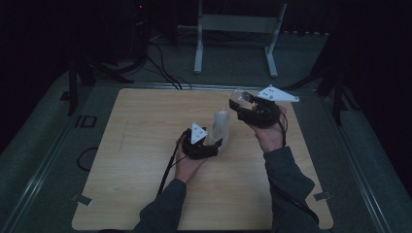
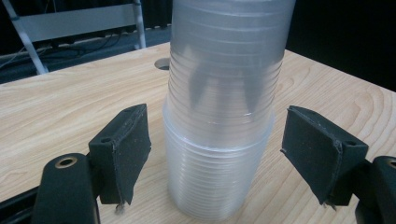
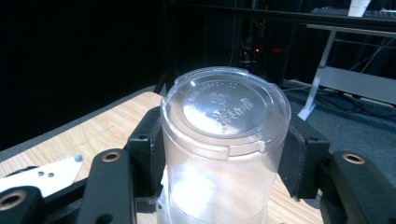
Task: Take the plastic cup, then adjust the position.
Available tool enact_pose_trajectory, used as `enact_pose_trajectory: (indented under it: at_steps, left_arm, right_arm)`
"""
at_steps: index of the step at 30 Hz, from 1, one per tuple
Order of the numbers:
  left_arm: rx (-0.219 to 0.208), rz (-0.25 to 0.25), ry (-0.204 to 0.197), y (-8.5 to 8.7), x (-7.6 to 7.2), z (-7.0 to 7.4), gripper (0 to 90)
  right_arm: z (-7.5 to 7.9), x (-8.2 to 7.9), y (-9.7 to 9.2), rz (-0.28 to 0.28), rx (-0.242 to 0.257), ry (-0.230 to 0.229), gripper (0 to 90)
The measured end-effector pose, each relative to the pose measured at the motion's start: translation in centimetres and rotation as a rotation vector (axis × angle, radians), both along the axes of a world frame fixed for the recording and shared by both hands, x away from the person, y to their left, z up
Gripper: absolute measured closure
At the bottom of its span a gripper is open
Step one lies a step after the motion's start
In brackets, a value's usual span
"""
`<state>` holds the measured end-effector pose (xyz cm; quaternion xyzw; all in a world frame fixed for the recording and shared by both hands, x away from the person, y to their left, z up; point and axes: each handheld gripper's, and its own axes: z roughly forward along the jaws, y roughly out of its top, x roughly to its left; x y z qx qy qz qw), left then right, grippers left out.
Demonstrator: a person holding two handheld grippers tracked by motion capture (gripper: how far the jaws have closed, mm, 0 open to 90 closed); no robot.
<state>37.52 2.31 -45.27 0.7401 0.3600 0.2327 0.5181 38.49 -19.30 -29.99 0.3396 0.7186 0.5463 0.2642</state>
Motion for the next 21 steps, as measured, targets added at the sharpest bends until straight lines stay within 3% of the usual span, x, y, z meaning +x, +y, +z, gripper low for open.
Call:
enact_pose_trajectory:
  at_steps: [21]
  left_arm:
    - [0.002, 0.009, 0.003, 0.7, -0.6, -0.4, 23.3]
  right_arm:
    - [-1.7, -0.5, -3.2, -0.062, 0.012, 0.03, 41.8]
